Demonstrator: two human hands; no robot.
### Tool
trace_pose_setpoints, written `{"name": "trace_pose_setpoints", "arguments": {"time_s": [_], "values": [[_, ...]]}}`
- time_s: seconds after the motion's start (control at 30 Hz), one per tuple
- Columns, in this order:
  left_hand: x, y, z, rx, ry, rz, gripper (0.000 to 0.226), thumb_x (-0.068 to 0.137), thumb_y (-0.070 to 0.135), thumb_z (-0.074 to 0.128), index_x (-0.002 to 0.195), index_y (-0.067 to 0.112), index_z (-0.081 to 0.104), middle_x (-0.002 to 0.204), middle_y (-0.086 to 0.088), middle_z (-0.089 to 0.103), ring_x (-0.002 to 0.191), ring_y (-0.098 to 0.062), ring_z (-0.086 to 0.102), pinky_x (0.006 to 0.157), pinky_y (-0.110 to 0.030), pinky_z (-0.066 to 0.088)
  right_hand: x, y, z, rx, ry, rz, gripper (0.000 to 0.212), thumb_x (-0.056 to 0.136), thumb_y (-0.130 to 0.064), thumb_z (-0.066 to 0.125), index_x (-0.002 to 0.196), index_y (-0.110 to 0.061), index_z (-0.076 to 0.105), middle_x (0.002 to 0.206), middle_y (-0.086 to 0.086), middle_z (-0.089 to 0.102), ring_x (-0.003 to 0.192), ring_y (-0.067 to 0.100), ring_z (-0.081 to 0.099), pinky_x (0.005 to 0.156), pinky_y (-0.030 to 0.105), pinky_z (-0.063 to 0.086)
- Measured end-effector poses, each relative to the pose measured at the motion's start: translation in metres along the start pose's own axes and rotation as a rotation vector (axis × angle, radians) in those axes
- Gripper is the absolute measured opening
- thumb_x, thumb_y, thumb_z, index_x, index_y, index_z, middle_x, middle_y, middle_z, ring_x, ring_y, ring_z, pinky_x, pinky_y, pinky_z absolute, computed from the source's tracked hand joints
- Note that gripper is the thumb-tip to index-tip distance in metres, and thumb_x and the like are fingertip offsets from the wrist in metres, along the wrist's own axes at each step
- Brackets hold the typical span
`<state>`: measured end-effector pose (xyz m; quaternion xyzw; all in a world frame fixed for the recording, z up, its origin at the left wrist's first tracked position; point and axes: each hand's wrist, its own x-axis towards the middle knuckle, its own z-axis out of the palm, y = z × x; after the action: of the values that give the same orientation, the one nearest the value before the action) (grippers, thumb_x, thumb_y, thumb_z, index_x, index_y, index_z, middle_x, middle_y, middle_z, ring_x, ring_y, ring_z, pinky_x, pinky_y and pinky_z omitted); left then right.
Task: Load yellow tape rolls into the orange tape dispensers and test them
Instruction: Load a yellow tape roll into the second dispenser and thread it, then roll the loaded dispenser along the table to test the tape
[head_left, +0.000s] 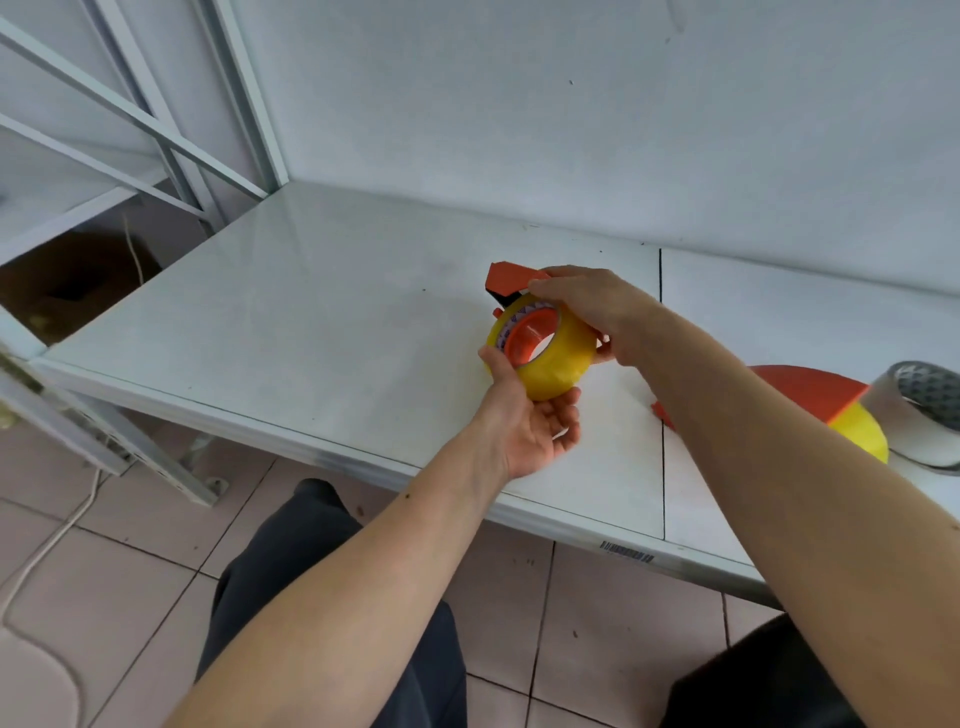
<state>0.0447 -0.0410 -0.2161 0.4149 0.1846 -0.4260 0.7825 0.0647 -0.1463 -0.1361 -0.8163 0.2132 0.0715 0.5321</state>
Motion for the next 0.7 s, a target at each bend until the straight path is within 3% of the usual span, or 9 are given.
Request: {"name": "trace_pose_setpoints", "arguments": {"time_s": [0.13, 0.23, 0.3, 0.37, 0.47, 0.57, 0.63, 0.7], "values": [[-0.003, 0.0, -0.002, 0.133, 0.028, -0.003, 0.099, 0.069, 0.092, 0.005, 0.08, 0.009, 0.059, 0.065, -0.006, 0.065, 0.051, -0.017, 0.053, 0.051, -0.021, 0.044, 0.005, -0.006, 0.008, 0.032, 0.03, -0.064, 0.036, 0.085, -0.026, 0.071, 0.121, -0.026, 0.068, 0.11, -0.001, 0.067, 0.08, 0.007, 0.059, 0.061, 0.023, 0.046], [-0.002, 0.005, -0.001, 0.239, -0.001, 0.005, 0.102, 0.069, 0.091, 0.002, 0.085, 0.008, 0.061, 0.071, -0.007, 0.066, 0.059, -0.019, 0.053, 0.058, -0.027, 0.046, 0.009, -0.019, 0.01, 0.002, 0.081, -0.089, 0.031, 0.081, -0.023, 0.073, 0.111, -0.016, 0.073, 0.113, 0.007, 0.07, 0.098, 0.019, 0.065, 0.083, 0.034, 0.056], [-0.002, 0.009, -0.004, 0.286, -0.015, 0.007, 0.105, 0.071, 0.089, 0.001, 0.093, 0.007, 0.062, 0.074, -0.008, 0.068, 0.06, -0.019, 0.054, 0.06, -0.029, 0.047, 0.013, -0.028, 0.013, -0.056, 0.088, -0.1, 0.035, 0.079, -0.023, 0.073, 0.111, -0.01, 0.073, 0.115, 0.011, 0.07, 0.107, 0.026, 0.066, 0.098, 0.041, 0.053], [-0.002, 0.014, -0.009, 0.371, -0.001, 0.014, 0.103, 0.076, 0.086, 0.004, 0.102, 0.005, 0.063, 0.078, -0.008, 0.068, 0.06, -0.019, 0.055, 0.059, -0.029, 0.049, 0.016, -0.036, 0.019, -0.152, 0.075, -0.125, 0.036, 0.08, -0.023, 0.07, 0.112, -0.007, 0.072, 0.118, 0.011, 0.07, 0.111, 0.028, 0.064, 0.101, 0.042, 0.05], [-0.007, 0.026, -0.017, 0.639, 0.127, 0.109, 0.084, 0.089, 0.075, 0.024, 0.107, 0.003, 0.063, 0.08, -0.009, 0.068, 0.062, -0.019, 0.056, 0.057, -0.028, 0.049, 0.021, -0.046, 0.029, -0.437, 0.047, -0.169, 0.034, 0.088, -0.026, 0.06, 0.114, -0.007, 0.07, 0.124, 0.009, 0.067, 0.115, 0.027, 0.06, 0.1, 0.038, 0.048], [-0.01, 0.042, -0.034, 1.073, 0.343, 0.382, 0.05, 0.09, 0.056, 0.051, 0.093, 0.007, 0.061, 0.073, -0.003, 0.064, 0.064, -0.021, 0.058, 0.059, -0.026, 0.047, 0.027, -0.053, 0.032, -0.59, 0.05, -0.14, 0.046, 0.071, -0.036, 0.064, 0.112, -0.017, 0.072, 0.121, 0.002, 0.067, 0.11, 0.026, 0.061, 0.098, 0.042, 0.05], [-0.012, 0.05, -0.048, 1.387, 0.508, 0.525, 0.038, 0.085, 0.05, 0.061, 0.094, 0.013, 0.06, 0.088, -0.002, 0.064, 0.09, -0.025, 0.063, 0.072, -0.027, 0.046, 0.037, -0.053, 0.036, -0.635, 0.036, -0.136, 0.056, 0.056, -0.043, 0.062, 0.108, -0.024, 0.072, 0.117, -0.001, 0.067, 0.106, 0.024, 0.061, 0.096, 0.043, 0.051], [-0.014, 0.057, -0.057, 1.474, 0.585, 0.514, 0.047, 0.081, 0.049, 0.068, 0.11, 0.014, 0.06, 0.114, -0.003, 0.063, 0.112, -0.025, 0.058, 0.085, -0.032, 0.047, 0.043, -0.052, 0.041, -0.675, 0.0, -0.131, 0.06, 0.052, -0.044, 0.061, 0.108, -0.026, 0.072, 0.117, -0.001, 0.067, 0.105, 0.024, 0.061, 0.095, 0.042, 0.051]]}}
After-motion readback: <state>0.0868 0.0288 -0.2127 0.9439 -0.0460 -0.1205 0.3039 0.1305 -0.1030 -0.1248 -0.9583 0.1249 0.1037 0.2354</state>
